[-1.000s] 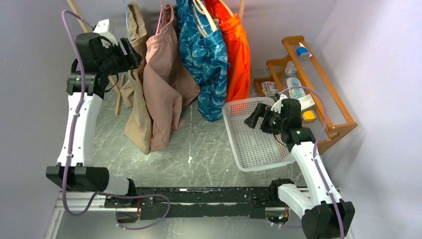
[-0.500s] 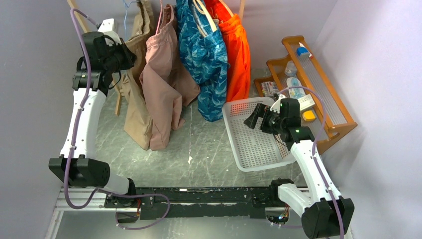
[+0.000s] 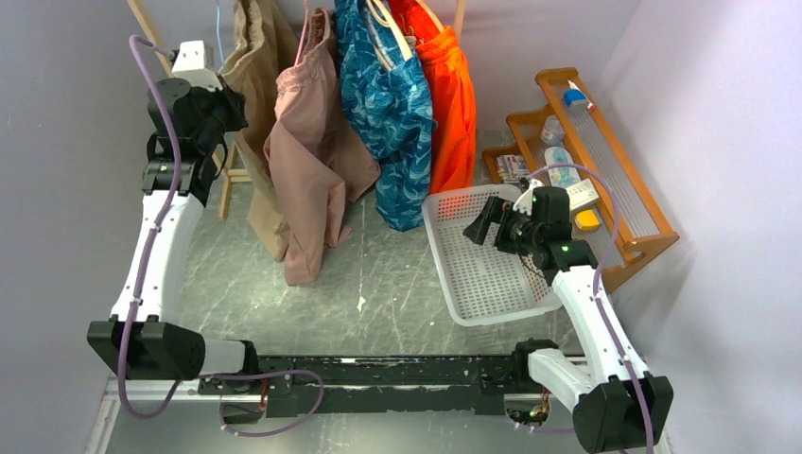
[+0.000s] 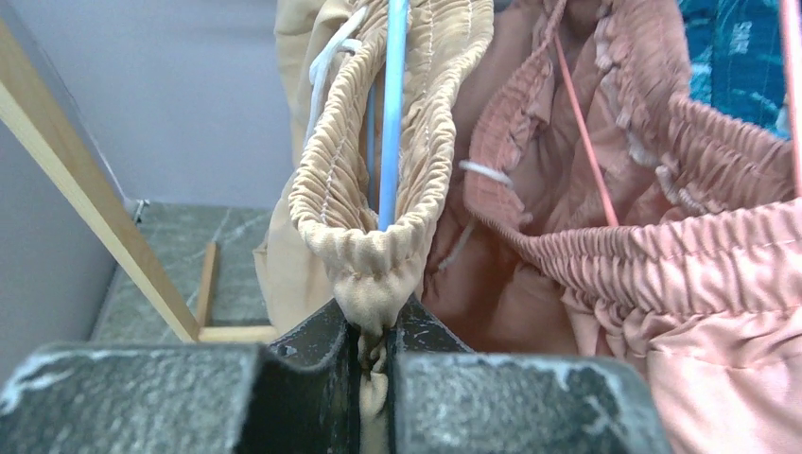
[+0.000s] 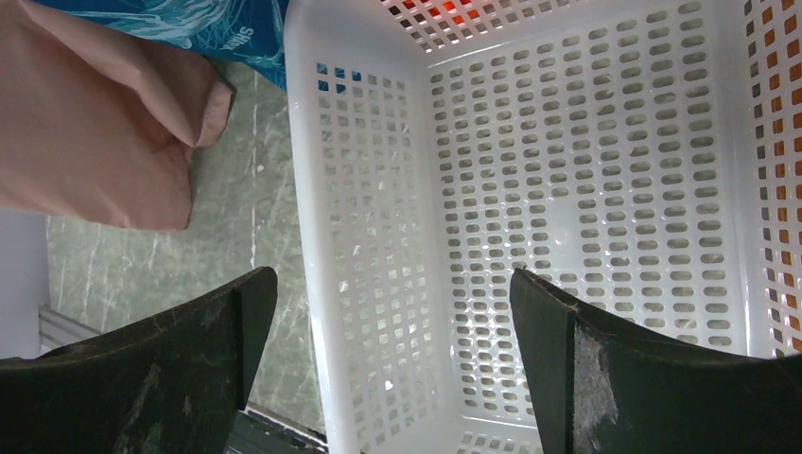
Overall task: Remove the shorts from the hanger
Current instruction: Pick up the hanger from the clothes rod.
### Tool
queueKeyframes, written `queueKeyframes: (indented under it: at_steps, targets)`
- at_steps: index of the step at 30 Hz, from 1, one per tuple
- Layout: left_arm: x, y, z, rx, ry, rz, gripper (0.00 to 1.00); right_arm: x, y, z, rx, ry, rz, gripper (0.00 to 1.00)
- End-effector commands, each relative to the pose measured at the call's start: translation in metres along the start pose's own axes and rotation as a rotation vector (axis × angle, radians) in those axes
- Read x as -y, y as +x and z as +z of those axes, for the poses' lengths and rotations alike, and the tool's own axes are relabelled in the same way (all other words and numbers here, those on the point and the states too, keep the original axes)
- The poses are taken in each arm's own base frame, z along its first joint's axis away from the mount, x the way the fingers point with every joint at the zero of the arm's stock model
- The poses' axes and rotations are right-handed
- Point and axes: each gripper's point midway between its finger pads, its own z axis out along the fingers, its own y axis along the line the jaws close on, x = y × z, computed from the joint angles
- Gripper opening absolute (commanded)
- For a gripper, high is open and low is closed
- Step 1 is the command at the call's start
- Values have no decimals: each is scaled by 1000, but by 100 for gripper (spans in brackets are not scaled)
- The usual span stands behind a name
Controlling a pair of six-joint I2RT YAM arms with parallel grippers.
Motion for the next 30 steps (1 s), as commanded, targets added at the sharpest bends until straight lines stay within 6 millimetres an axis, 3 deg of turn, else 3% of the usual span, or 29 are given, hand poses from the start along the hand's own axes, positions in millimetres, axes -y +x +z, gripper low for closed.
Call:
queueKeyframes:
  at_steps: [1, 6, 9, 13, 22, 26, 30]
  targets:
    - [-1, -71, -19, 259, -25, 35, 7, -4, -6, 0, 18, -15, -19, 97]
    - [-14, -43, -42, 211, -94, -9, 7, -3, -4, 0, 12, -15, -15, 97]
    - [-31, -9, -63, 130, -183, -52, 7, -4, -4, 2, 10, -22, -9, 97]
    - [-35, 32, -94, 63, -198, -88, 7, -9, -3, 4, 1, -51, 1, 97]
    - [-55, 83, -170, -48, -393, -325, 7, -37, 5, -2, -32, -208, 49, 97]
    - [-45, 109, -198, -154, -368, -365, 7, -51, 19, -7, -74, -304, 94, 97]
    - [-13, 134, -222, -299, -211, -382, 7, -74, 31, -18, -127, -464, 109, 93]
